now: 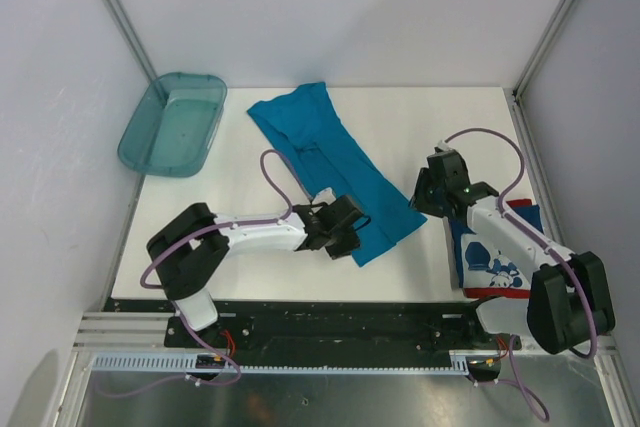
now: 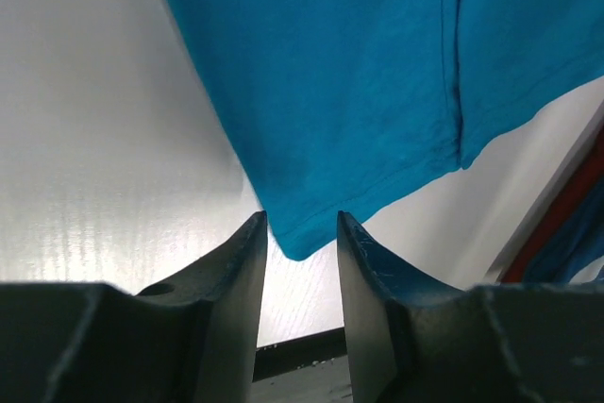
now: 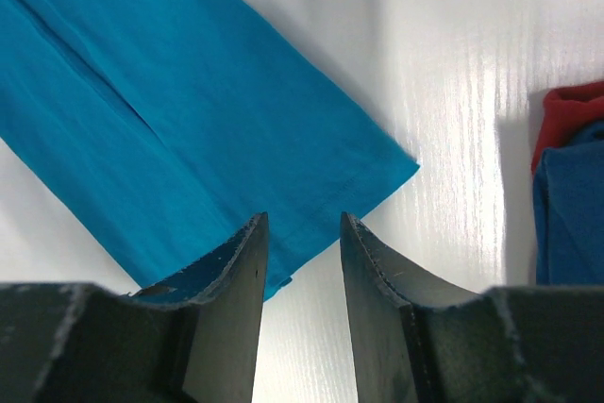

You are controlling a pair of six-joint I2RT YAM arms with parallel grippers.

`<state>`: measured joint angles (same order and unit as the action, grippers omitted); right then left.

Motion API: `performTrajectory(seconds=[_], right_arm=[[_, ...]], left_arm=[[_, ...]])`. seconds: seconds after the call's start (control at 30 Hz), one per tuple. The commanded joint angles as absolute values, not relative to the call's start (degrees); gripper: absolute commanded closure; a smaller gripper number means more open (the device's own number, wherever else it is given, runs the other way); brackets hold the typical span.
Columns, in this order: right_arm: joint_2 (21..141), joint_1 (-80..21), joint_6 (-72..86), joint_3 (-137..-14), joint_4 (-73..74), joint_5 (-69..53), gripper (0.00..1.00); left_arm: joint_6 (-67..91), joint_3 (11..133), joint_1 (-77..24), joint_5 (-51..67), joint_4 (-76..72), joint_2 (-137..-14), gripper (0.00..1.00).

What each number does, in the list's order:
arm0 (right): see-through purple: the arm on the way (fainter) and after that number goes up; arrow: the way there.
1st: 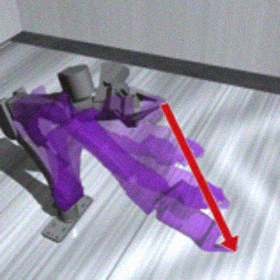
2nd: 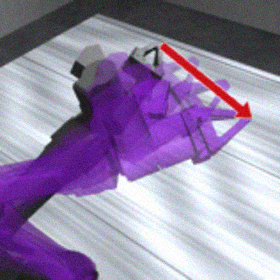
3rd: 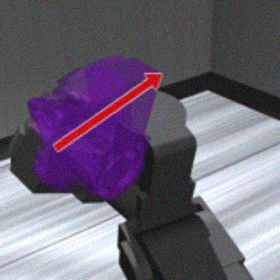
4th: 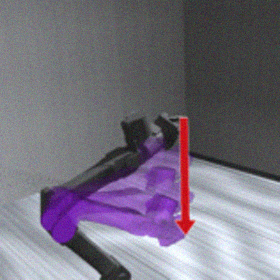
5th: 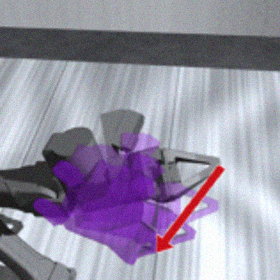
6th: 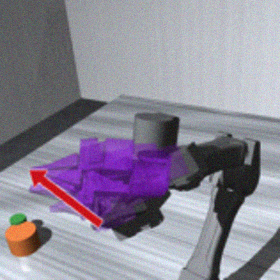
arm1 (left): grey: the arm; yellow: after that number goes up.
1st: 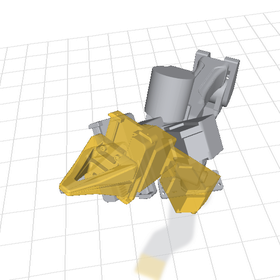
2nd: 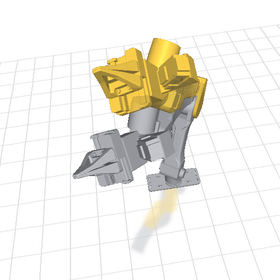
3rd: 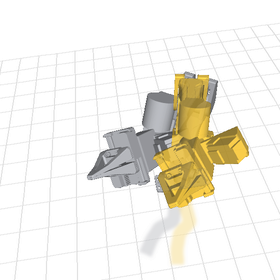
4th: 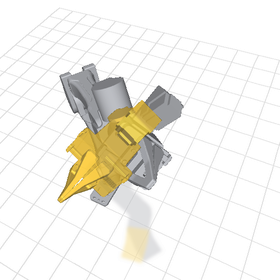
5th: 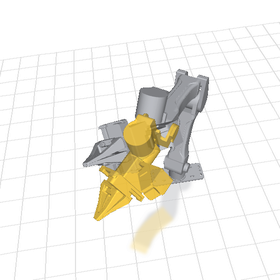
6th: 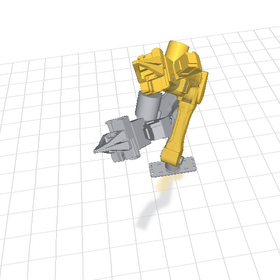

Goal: Fold and stack the t-shirts
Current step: Rotate the tshirt 90 degrees

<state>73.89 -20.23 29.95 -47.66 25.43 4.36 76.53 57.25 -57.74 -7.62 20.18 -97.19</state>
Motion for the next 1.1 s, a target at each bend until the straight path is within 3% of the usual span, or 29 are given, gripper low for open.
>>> performTrajectory(seconds=[0.0, 1.07], right_arm=[[70.7, -18.8, 29.6, -46.7, 25.1, 2.4, 0.59], [66.1, -16.3, 29.1, -43.1, 24.9, -3.1, 0.59]], left_arm=[[82.4, 59.9, -59.5, -11.2, 19.4, -98.9, 0.61], [86.8, 62.0, -64.1, -16.6, 28.9, -100.2, 0.64]])
